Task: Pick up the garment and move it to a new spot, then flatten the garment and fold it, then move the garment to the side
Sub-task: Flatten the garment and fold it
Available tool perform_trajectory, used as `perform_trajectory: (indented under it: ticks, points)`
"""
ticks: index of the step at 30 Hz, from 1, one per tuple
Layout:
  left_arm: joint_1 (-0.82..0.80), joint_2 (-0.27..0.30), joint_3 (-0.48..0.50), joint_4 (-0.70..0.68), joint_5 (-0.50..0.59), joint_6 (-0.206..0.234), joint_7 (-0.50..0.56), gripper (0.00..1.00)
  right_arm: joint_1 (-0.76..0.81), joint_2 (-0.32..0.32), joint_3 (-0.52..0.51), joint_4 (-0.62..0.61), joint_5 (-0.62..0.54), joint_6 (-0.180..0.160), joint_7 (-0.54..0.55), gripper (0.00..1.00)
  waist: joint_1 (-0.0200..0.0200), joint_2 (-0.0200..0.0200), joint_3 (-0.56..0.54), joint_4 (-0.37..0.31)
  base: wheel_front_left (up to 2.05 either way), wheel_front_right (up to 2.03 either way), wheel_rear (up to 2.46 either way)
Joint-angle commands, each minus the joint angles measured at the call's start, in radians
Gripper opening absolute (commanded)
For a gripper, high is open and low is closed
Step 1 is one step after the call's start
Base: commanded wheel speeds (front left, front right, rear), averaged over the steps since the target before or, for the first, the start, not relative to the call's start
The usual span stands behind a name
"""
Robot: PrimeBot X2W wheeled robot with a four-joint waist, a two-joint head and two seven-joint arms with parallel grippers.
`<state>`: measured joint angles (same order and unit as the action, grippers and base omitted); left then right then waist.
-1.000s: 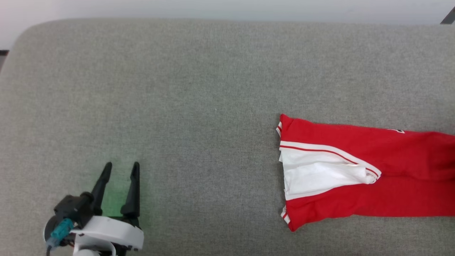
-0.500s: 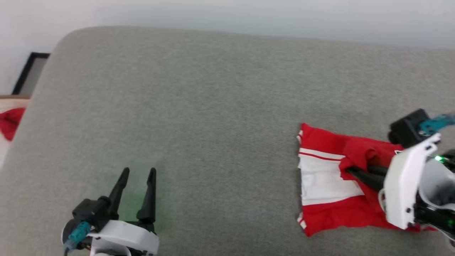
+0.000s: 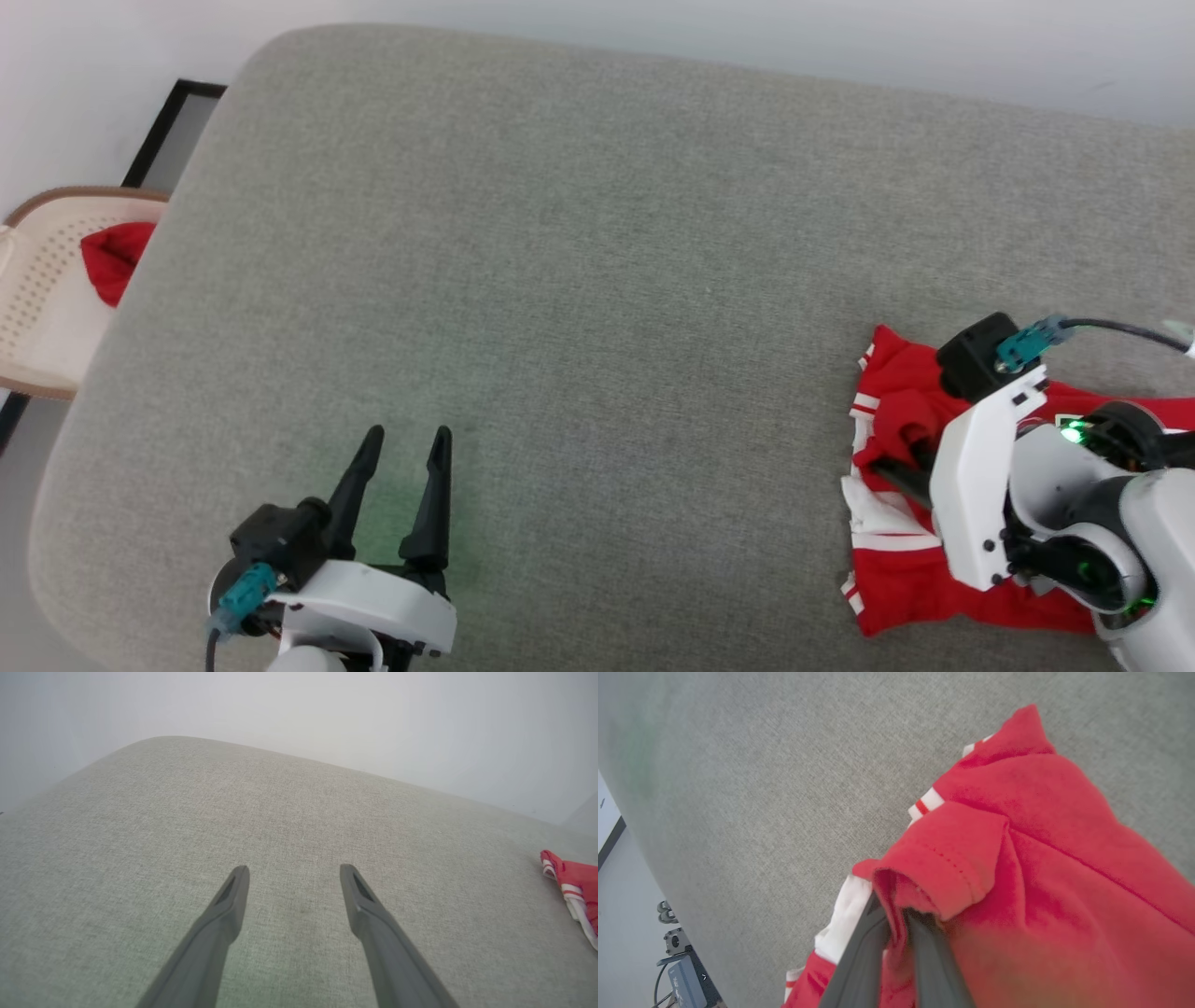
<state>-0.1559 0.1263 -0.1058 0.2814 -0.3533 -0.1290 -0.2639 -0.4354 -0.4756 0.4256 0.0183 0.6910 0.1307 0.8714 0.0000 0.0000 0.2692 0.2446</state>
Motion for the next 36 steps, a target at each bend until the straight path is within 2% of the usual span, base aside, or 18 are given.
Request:
perform_trajectory:
  ticks: [1,4,5,6,7,14,18,21,27,32,36]
  points:
    - [-0.007,-0.003,-0.001,0.005,-0.007,-0.002,0.0,1.0,-0.009,0.005,0.018,0.019,0.009,0.0,-0.016,0.0,0.0,0.0,0.004,0.009,0.0,0.0,0.0]
    - [-0.009,-0.002,-0.002,0.008,-0.008,-0.002,0.0,1.0,-0.023,0.01,0.054,0.058,0.018,0.0,-0.045,0.0,0.0,0.0,-0.005,0.005,0.0,0.0,0.0]
    - [-0.008,0.002,-0.003,0.01,-0.007,-0.002,0.0,1.0,-0.028,0.015,0.064,0.063,0.023,0.0,-0.062,0.21,0.0,0.0,-0.01,0.001,0.0,0.0,0.0]
    - [-0.005,0.006,-0.002,0.012,-0.007,-0.002,0.0,1.0,-0.031,0.02,0.068,0.07,0.029,0.0,-0.079,0.48,0.0,0.0,-0.017,-0.005,0.0,0.0,0.0]
    - [-0.002,0.011,-0.001,0.013,-0.008,-0.002,0.0,1.0,-0.035,0.022,0.071,0.076,0.035,0.0,-0.092,1.0,0.0,0.0,-0.023,-0.01,0.0,0.0,0.0]
    - [0.016,0.041,0.002,0.016,-0.017,-0.002,0.0,1.0,-0.038,0.009,0.05,0.082,0.091,0.0,-0.206,1.0,0.0,0.0,-0.075,-0.068,0.0,0.0,0.0]
    - [0.022,0.055,-0.002,0.024,-0.033,-0.002,0.0,1.0,-0.012,-0.013,0.034,0.085,0.126,0.0,-0.318,1.0,0.0,0.0,-0.1,-0.107,0.0,0.0,0.0]
    - [0.019,0.055,-0.012,0.037,-0.051,-0.002,0.0,1.0,0.013,-0.047,0.024,0.117,0.118,0.0,-0.437,1.0,0.0,0.0,-0.114,-0.13,0.0,0.0,0.0]
    - [0.025,0.061,-0.011,0.065,-0.075,-0.002,0.0,1.0,0.039,-0.061,-0.017,0.245,0.07,0.0,-0.712,1.0,0.0,0.0,-0.14,-0.172,0.0,0.0,0.0]
    - [0.041,0.072,-0.002,0.079,-0.084,-0.002,0.0,1.0,0.066,-0.022,-0.042,0.35,0.014,0.0,-0.92,1.0,0.0,0.0,-0.181,-0.194,0.0,0.0,0.0]
    - [0.068,0.081,0.024,0.072,-0.078,-0.002,0.0,1.0,0.102,0.009,-0.061,0.406,-0.029,0.0,-1.047,1.0,0.0,0.0,-0.228,-0.2,0.0,0.0,0.0]
